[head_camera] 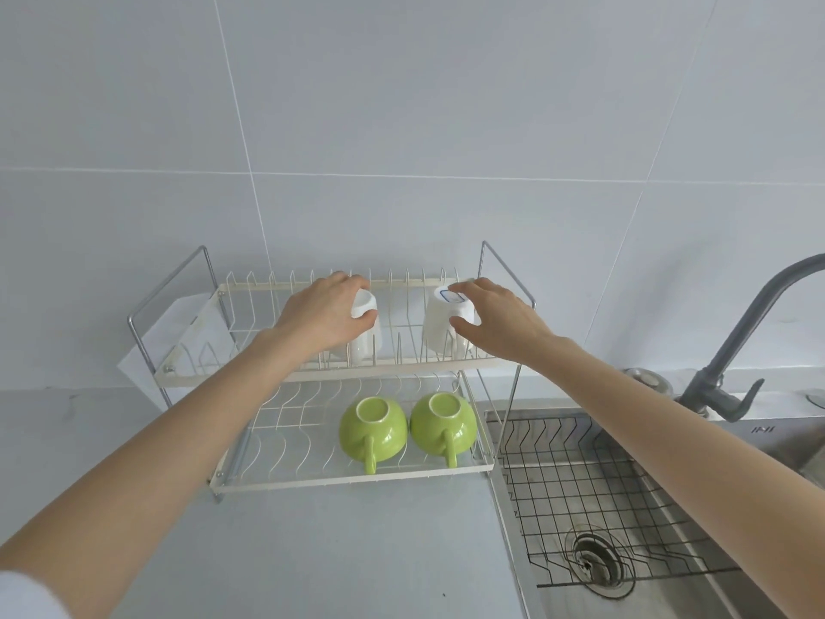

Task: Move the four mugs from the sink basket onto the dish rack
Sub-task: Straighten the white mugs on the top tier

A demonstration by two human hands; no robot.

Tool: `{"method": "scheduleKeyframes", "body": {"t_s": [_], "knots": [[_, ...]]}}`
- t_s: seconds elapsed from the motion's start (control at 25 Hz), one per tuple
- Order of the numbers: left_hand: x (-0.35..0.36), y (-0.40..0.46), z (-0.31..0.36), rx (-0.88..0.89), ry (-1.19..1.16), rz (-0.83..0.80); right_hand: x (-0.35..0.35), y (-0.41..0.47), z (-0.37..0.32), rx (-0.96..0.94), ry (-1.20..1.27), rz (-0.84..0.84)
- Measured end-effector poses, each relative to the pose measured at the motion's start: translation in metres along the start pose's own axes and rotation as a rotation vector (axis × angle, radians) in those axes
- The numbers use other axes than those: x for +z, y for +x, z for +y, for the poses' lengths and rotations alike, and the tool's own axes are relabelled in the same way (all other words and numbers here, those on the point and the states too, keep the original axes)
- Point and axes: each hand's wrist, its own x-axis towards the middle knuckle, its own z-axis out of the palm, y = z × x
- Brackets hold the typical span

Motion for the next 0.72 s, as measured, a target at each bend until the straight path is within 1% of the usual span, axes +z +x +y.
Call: {"method": "scheduleKeyframes", "body": {"t_s": [0.2, 0.32, 0.52, 0.72], "knots": [[0.007, 0.024, -0.015, -0.062, -0.045, -0.116, 0.007, 0.034, 0.001, 0.052, -0.03, -0.131], [0.018, 0.03, -0.019, -0.084, -0.065, -0.133, 0.015, 0.044, 0.004, 0.072, -0.014, -0.184], [0.024, 0.039, -0.019, -0.057, -0.144, -0.12, 0.021, 0.051, 0.009, 0.084, 0.081, -0.174], [0.035, 0.044, -0.005, -0.039, -0.211, -0.087, 0.024, 0.052, 0.012, 0.096, 0.158, -0.185]]}}
